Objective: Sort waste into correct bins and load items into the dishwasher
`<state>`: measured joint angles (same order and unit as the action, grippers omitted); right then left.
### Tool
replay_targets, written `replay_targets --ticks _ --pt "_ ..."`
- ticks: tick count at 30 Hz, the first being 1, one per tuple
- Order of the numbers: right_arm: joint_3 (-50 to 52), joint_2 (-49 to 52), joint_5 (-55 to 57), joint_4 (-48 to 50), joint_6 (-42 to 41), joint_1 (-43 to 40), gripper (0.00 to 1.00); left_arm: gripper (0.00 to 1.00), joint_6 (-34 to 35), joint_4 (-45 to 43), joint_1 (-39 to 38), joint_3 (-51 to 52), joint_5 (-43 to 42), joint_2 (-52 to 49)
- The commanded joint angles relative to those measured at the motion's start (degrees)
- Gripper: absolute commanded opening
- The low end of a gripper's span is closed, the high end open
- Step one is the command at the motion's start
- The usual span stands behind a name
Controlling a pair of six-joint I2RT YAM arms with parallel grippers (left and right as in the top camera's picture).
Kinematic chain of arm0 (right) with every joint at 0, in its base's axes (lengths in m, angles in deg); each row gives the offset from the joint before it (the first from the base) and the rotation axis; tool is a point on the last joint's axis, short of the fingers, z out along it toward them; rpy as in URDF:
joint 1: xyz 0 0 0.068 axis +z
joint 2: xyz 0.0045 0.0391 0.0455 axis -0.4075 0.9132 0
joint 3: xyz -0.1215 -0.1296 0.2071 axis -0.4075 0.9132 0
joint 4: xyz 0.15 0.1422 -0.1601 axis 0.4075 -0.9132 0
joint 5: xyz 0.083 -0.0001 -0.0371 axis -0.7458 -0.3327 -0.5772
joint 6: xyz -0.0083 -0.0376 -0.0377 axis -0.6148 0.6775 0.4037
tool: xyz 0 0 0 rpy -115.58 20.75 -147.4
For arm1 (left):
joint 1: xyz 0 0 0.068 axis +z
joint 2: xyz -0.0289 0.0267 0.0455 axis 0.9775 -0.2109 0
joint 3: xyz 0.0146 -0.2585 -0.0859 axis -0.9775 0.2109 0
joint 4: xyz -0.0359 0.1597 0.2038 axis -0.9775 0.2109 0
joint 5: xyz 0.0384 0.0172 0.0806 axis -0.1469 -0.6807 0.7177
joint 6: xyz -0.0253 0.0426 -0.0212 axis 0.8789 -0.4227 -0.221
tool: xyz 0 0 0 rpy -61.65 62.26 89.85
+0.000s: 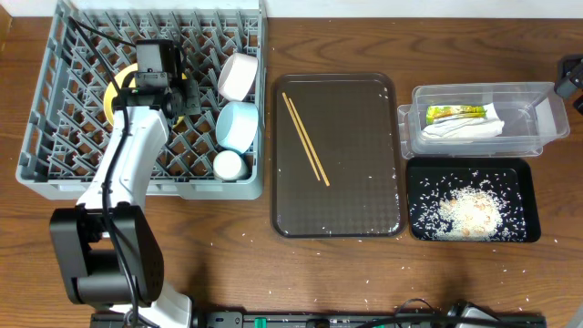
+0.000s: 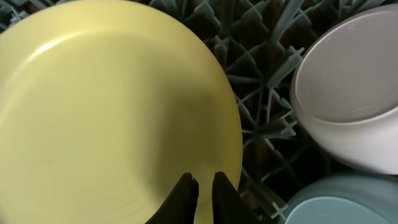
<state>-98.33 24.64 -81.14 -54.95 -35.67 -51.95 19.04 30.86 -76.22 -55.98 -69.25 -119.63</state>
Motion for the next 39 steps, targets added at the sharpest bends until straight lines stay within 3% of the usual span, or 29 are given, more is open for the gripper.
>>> replay_targets --ticks 1,28,39 --pt "-0.79 0.11 -0.02 -0.07 -0.57 -0.59 0.99 0.11 1.7 0.48 -0.02 0.33 -0.11 -1.46" --pt "-0.79 0.11 -0.02 -0.07 -0.57 -0.59 0.99 0.08 2.54 2.58 -2.71 0.33 1.55 -8.68" --pt "-0.79 0.11 -0.02 -0.07 -0.57 -0.59 0.99 0.08 2.95 2.6 -3.08 0.31 3.34 -7.13"
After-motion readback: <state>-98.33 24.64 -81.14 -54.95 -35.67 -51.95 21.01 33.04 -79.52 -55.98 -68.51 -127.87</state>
